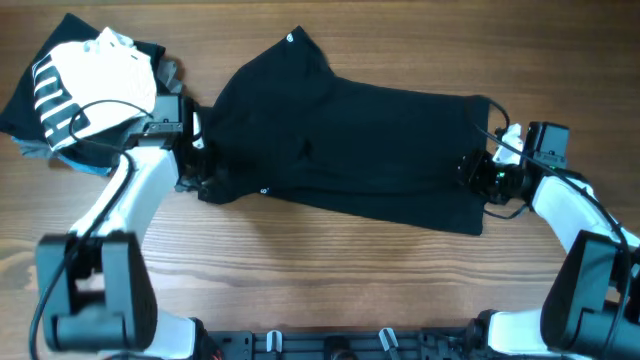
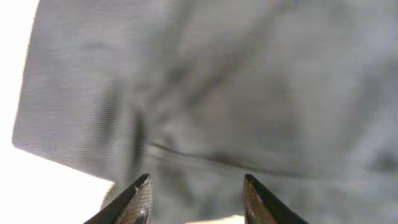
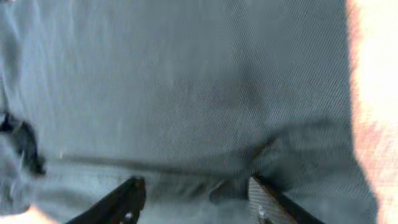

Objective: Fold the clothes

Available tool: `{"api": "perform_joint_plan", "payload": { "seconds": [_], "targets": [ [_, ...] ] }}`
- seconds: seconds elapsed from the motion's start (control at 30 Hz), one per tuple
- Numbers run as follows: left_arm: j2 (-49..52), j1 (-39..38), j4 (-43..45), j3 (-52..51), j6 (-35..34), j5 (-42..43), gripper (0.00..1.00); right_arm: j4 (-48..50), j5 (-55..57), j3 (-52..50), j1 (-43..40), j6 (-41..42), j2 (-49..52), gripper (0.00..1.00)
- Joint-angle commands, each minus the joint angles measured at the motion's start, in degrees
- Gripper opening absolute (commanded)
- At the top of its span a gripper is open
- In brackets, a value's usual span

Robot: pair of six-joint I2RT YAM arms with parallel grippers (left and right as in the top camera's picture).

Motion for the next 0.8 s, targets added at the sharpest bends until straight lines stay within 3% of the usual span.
{"api": "perform_joint_plan", "payload": {
  "seconds": [0.0, 0.07, 0.17, 0.33, 0.37, 0.4, 0.43, 0.47, 0.57, 0.77],
  "targets": [
    [-4.09, -0.76, 0.22, -0.37, 6.27, 14.23, 0.3, -3.28, -6.27, 0.85, 0.15, -4.42, -3.82, 0.42],
    [-4.09, -3.06, 0.42, -0.37, 9.14, 16.96, 0.17, -5.35, -7.67, 0.85, 0.15, -6.47, -4.81, 0.41],
    [-2.95, -9.97, 0.59, -0.37, 17.14, 16.57, 0.06, -7.23, -7.74, 0.85, 0.15, -6.73, -5.33, 0.31],
    [0.15, -19.58, 5.44, -0.37, 19.39, 6.71, 0.05, -6.54, -5.57, 0.83, 0.13, -3.45, -5.33, 0.2],
    [1.09, -20.83, 8.33, -0.37, 18.97, 4.2, 0.12, -6.27, -5.62, 0.83, 0.15, -3.54, -5.33, 0.21],
    [2.08, -21.62, 11.61, -0.37, 18.27, 2.4, 0.47, -6.19, -5.62, 0.83, 0.13, -3.58, -5.33, 0.29],
    [3.1, -21.86, 14.93, -0.37, 17.31, 1.11, 0.57, -6.34, -5.62, 0.83, 0.13, -3.58, -5.33, 0.35],
    [3.78, -21.88, 16.96, -0.37, 17.22, 1.11, 0.62, -6.47, -5.62, 0.83, 0.15, -3.56, -5.33, 0.36],
    [6.34, -21.73, 22.8, -0.37, 17.22, 1.16, 0.64, -6.73, -5.62, 0.83, 0.15, -3.56, -5.33, 0.41],
    [12.74, -21.75, 31.36, -0.37, 17.25, -1.25, 0.58, -6.78, -5.62, 0.83, 0.15, -3.58, -5.33, 0.46]
  ]
}}
